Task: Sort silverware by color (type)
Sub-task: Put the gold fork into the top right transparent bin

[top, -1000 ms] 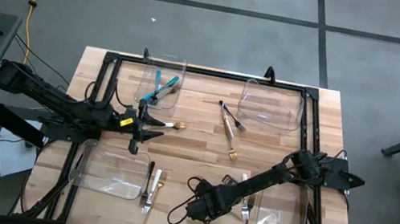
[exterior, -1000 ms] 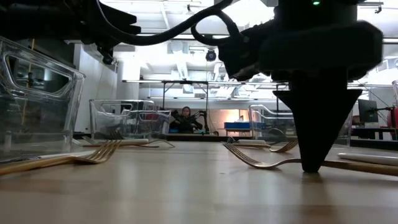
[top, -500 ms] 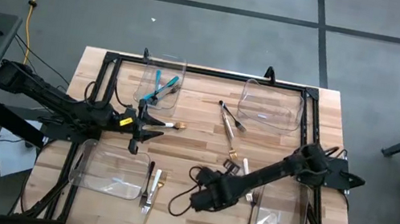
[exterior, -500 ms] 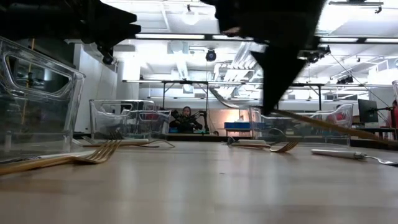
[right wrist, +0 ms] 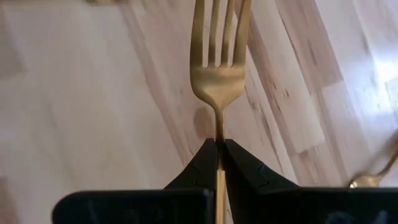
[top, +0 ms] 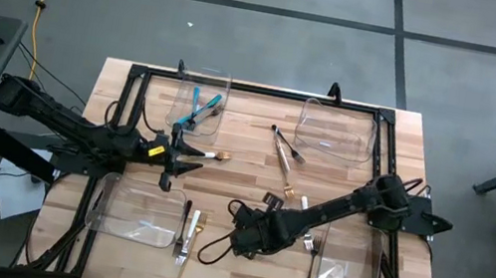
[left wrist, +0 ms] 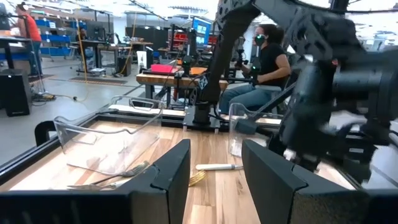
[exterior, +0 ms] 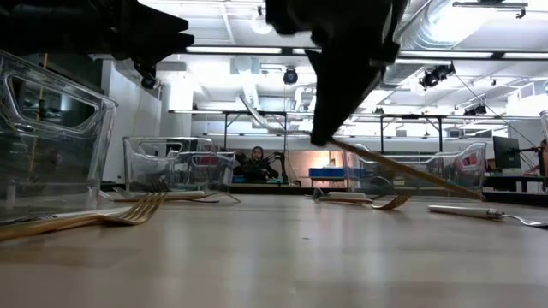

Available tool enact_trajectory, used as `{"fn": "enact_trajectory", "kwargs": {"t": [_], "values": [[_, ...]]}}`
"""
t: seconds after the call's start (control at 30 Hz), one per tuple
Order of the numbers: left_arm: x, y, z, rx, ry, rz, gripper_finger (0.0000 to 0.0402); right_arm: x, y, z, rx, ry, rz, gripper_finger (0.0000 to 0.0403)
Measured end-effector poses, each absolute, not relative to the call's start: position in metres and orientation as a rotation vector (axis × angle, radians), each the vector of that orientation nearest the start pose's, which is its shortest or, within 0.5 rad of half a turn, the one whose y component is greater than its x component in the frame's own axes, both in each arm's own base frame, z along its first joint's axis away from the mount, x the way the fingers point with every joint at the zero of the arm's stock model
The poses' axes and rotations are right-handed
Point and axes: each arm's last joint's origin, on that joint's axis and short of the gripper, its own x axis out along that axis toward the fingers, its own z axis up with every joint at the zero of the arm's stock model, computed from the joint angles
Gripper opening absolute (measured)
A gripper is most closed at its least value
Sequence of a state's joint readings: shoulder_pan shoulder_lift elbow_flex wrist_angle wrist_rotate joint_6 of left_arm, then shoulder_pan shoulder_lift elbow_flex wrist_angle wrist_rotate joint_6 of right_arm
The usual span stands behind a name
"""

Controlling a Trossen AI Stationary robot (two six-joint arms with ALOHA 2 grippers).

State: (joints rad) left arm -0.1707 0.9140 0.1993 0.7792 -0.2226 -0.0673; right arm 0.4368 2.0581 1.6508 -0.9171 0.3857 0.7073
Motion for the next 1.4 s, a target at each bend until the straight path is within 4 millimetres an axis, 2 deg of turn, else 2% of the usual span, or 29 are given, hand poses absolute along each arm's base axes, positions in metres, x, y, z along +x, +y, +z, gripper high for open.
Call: {"fn": "enact_trajectory", "kwargs": {"t": [0.27,0.4,0.57,0.7,0.77,0.97,1.4], "values": [[0.177,-0.024,0.204,-0.09,-0.068,0.043,0.0136,0.36,0.161,0.241,0.067,1.01,-0.415,0.0005],[0.177,-0.024,0.204,-0.09,-0.068,0.043,0.0136,0.335,0.147,0.238,0.184,0.877,-0.387,0.0005],[0.177,-0.024,0.205,-0.091,-0.077,0.042,0.0136,0.312,0.122,0.239,0.319,0.499,-0.258,0.0005],[0.177,-0.024,0.207,-0.096,-0.101,0.041,0.0136,0.3,0.103,0.234,0.297,0.156,-0.208,0.0005],[0.177,-0.024,0.207,-0.111,-0.104,0.039,0.0136,0.296,0.095,0.229,0.292,0.053,-0.158,0.0005],[0.177,-0.025,0.208,-0.084,-0.105,0.018,0.0136,0.292,0.08,0.218,0.276,0.027,-0.146,0.0005],[0.177,-0.025,0.207,-0.104,-0.104,0.017,0.0136,0.297,0.082,0.226,0.167,0.022,-0.103,0.0005]]}}
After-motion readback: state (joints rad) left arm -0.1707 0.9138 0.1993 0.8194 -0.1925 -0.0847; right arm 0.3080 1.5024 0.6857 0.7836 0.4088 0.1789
